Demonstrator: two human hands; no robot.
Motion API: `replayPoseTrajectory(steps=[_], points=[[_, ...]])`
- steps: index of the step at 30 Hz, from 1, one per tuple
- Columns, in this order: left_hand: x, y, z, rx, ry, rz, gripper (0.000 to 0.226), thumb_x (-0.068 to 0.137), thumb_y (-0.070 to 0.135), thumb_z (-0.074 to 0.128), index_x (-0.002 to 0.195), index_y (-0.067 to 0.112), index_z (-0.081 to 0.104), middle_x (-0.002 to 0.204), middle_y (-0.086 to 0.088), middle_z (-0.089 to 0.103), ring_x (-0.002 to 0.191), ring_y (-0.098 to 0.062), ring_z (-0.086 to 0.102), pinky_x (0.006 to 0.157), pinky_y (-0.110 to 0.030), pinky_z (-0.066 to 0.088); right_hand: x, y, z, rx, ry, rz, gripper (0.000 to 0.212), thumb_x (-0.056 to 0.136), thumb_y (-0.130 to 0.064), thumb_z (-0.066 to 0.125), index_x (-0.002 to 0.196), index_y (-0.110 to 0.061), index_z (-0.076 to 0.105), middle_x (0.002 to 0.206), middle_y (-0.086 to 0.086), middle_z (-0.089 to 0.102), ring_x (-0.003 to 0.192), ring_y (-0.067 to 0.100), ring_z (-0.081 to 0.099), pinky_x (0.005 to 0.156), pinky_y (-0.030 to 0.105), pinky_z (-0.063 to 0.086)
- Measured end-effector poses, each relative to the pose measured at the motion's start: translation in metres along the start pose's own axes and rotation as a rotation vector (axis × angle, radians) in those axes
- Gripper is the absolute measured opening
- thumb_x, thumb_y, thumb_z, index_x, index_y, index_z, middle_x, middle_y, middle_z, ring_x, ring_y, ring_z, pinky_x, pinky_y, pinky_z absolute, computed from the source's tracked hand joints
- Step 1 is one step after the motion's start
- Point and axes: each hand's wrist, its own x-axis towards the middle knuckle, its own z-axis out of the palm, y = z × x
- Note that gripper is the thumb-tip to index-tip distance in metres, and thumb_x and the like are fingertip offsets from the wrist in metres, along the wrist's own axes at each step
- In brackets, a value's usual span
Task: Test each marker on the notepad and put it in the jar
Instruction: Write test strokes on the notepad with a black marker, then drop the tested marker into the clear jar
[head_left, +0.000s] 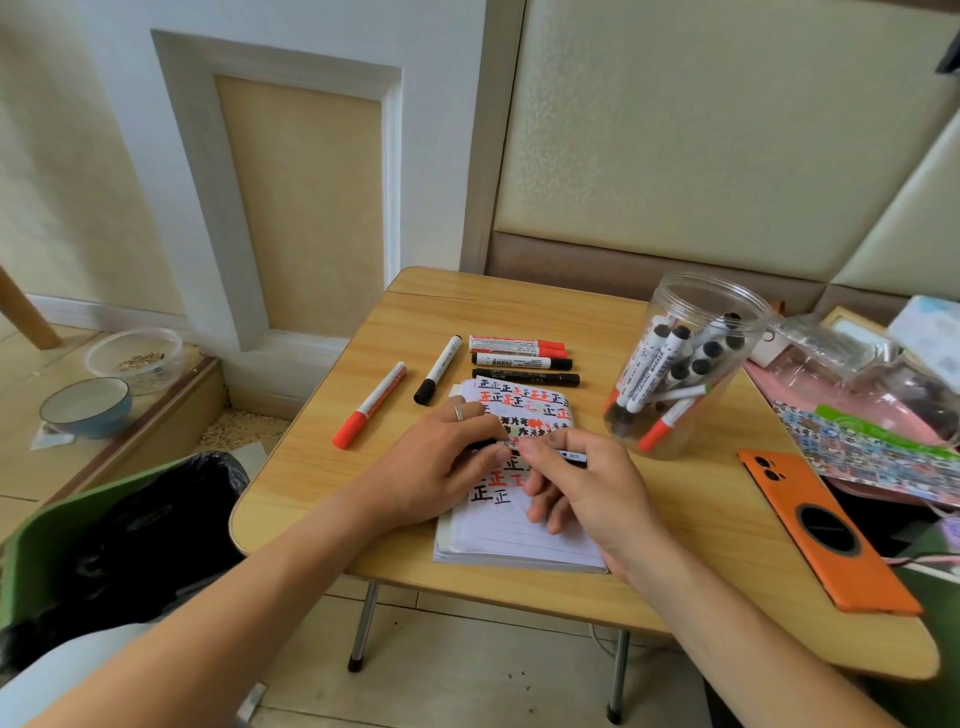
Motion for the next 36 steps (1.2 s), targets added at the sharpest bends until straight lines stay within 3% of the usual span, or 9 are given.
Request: replayPoseTrajectory(steps=[4, 7, 13, 15, 19, 26, 31, 33, 36], points=[[-0.002, -0.002, 0.001, 0.058, 0.009, -0.080, 0.031, 0.103, 0.048, 0.037, 0.111, 0.030, 0.061, 0.112, 0.012, 0.051, 0.112, -0.014, 0.042, 0.098, -0.042, 0.037, 0.003, 0.002, 0.003, -0.024, 0.069, -0.022, 0.009, 0.101, -0.015, 0.061, 0.096, -0.008, 0.063, 0.071, 0.009, 0.065, 0.057, 0.026, 0.060, 0.043, 0.029, 0.044], [-0.001, -0.002, 0.000, 0.000, -0.033, -0.142, 0.036, 0.104, 0.046, 0.028, 0.128, 0.036, 0.053, 0.135, 0.016, 0.051, 0.135, -0.003, 0.036, 0.111, -0.038, 0.025, 0.008, -0.006, 0.001, -0.026, 0.145, -0.080, 0.013, 0.097, -0.001, 0.053, 0.101, -0.011, 0.060, 0.064, 0.005, 0.064, 0.061, 0.024, 0.060, 0.050, 0.030, 0.047], [-0.001, -0.003, 0.004, -0.017, -0.094, -0.268, 0.046, 0.101, 0.056, 0.038, 0.142, 0.037, 0.031, 0.137, 0.021, 0.052, 0.131, 0.006, 0.034, 0.114, -0.035, 0.019, 0.012, -0.054, -0.020, -0.210, 0.273, -0.394, 0.007, 0.098, -0.008, 0.062, 0.103, -0.010, 0.057, 0.089, 0.005, 0.069, 0.070, 0.017, 0.073, 0.056, 0.031, 0.057], [-0.001, -0.006, 0.006, 0.074, -0.115, -0.253, 0.046, 0.096, 0.057, 0.041, 0.137, 0.035, 0.037, 0.138, 0.019, 0.053, 0.135, 0.000, 0.034, 0.115, -0.040, 0.020, 0.014, -0.070, -0.028, -0.267, 0.319, -0.489, 0.004, 0.100, -0.015, 0.061, 0.099, -0.014, 0.057, 0.087, 0.003, 0.069, 0.072, 0.017, 0.073, 0.056, 0.032, 0.055], [0.000, -0.008, 0.007, 0.174, -0.147, -0.246, 0.044, 0.095, 0.057, 0.036, 0.131, 0.037, 0.050, 0.142, 0.015, 0.048, 0.139, -0.005, 0.030, 0.114, -0.037, 0.017, 0.021, -0.101, -0.052, -0.400, 0.493, -0.693, 0.009, 0.099, -0.033, 0.057, 0.101, -0.024, 0.057, 0.090, -0.002, 0.071, 0.075, 0.024, 0.071, 0.072, 0.054, 0.058], [0.000, -0.007, 0.009, 0.215, -0.122, -0.252, 0.039, 0.096, 0.056, 0.034, 0.127, 0.038, 0.051, 0.138, 0.015, 0.049, 0.135, -0.007, 0.034, 0.112, -0.037, 0.023, 0.022, -0.146, -0.091, -0.639, 0.854, -1.015, 0.025, 0.102, -0.016, 0.047, 0.124, -0.008, 0.056, 0.098, 0.005, 0.068, 0.083, 0.020, 0.068, 0.075, 0.044, 0.056], [-0.001, -0.004, 0.007, 0.209, -0.130, -0.271, 0.041, 0.093, 0.057, 0.036, 0.127, 0.039, 0.050, 0.139, 0.014, 0.045, 0.132, -0.007, 0.036, 0.114, -0.036, 0.025, 0.035, -0.135, -0.101, -0.776, 0.818, -0.966, 0.019, 0.102, -0.012, 0.050, 0.119, -0.010, 0.058, 0.096, 0.003, 0.066, 0.081, 0.021, 0.063, 0.071, 0.035, 0.047], [0.000, -0.003, 0.007, 0.210, -0.134, -0.269, 0.040, 0.093, 0.056, 0.037, 0.128, 0.038, 0.051, 0.138, 0.014, 0.045, 0.131, -0.006, 0.035, 0.113, -0.033, 0.023, 0.042, -0.124, -0.104, -0.867, 0.737, -0.854, 0.016, 0.101, -0.011, 0.053, 0.116, -0.012, 0.058, 0.090, 0.004, 0.068, 0.077, 0.022, 0.061, 0.065, 0.031, 0.038], [0.001, -0.002, 0.007, 0.222, -0.134, -0.258, 0.037, 0.095, 0.053, 0.040, 0.128, 0.039, 0.050, 0.139, 0.014, 0.045, 0.132, -0.006, 0.036, 0.112, -0.032, 0.023, 0.049, -0.110, -0.106, -1.048, 0.597, -0.623, 0.012, 0.104, -0.017, 0.050, 0.108, -0.014, 0.061, 0.084, 0.008, 0.070, 0.074, 0.029, 0.064, 0.062, 0.033, 0.042]])
